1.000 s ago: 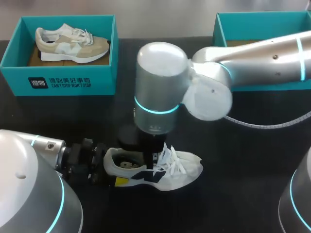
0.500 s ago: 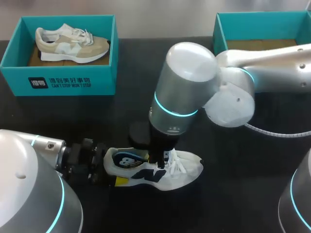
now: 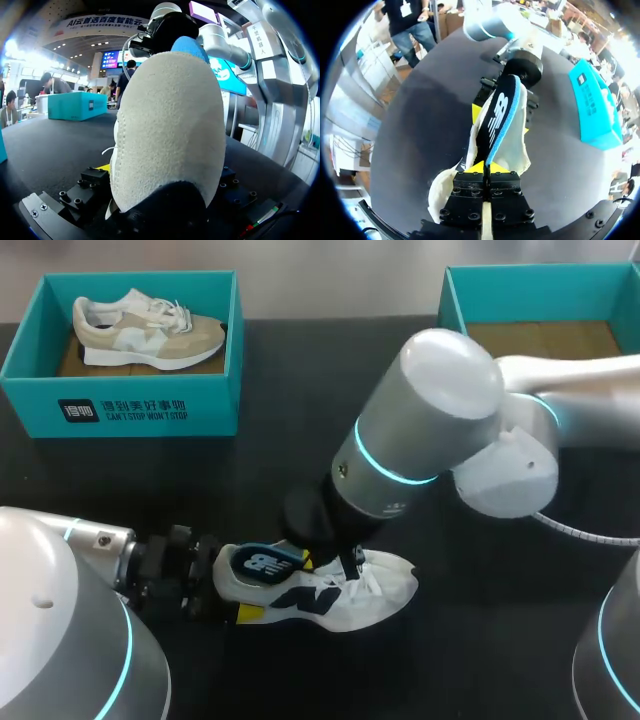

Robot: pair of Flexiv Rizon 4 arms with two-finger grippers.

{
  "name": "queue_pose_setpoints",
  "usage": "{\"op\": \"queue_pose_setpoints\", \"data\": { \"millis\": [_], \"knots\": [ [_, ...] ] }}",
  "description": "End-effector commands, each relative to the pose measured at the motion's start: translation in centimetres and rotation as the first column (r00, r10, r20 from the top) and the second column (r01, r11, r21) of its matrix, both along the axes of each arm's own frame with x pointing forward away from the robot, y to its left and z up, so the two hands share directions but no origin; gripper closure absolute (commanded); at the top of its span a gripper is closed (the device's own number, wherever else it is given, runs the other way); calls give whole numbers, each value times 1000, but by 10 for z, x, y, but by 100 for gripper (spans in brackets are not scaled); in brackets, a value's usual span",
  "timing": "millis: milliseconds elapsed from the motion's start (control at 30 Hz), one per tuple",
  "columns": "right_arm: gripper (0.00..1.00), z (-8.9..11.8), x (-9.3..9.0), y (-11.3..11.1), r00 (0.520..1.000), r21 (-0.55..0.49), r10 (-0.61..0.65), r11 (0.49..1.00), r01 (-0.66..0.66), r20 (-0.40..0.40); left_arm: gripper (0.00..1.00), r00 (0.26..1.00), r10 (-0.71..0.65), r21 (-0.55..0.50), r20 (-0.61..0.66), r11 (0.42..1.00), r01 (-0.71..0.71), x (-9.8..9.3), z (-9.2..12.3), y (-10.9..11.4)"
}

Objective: Take the shoe out of the shoebox, open the shoe tongue, remove and reinsert the insole, then place the shoe into the shoebox

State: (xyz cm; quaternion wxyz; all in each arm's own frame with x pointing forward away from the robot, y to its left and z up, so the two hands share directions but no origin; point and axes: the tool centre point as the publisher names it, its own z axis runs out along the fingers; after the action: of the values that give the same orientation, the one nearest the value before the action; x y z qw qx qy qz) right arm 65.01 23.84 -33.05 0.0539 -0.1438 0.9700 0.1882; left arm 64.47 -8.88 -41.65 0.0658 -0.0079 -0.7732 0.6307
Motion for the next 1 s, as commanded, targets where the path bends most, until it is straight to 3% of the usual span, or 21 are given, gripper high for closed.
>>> {"op": "queue_pose_setpoints", "data": {
  "millis": [33,467,1000],
  "knots": [
    [100,5,4,2,999,19,54,998,-54,2,100,1000,0,0,0,1000,0,1,-2,0],
    [100,14,16,30,982,-19,190,982,-190,-23,100,1000,0,0,0,1000,0,1,-2,0],
    [100,22,15,65,953,-32,290,955,-294,-91,100,1000,0,0,0,1000,0,1,-2,0]
  ]
}}
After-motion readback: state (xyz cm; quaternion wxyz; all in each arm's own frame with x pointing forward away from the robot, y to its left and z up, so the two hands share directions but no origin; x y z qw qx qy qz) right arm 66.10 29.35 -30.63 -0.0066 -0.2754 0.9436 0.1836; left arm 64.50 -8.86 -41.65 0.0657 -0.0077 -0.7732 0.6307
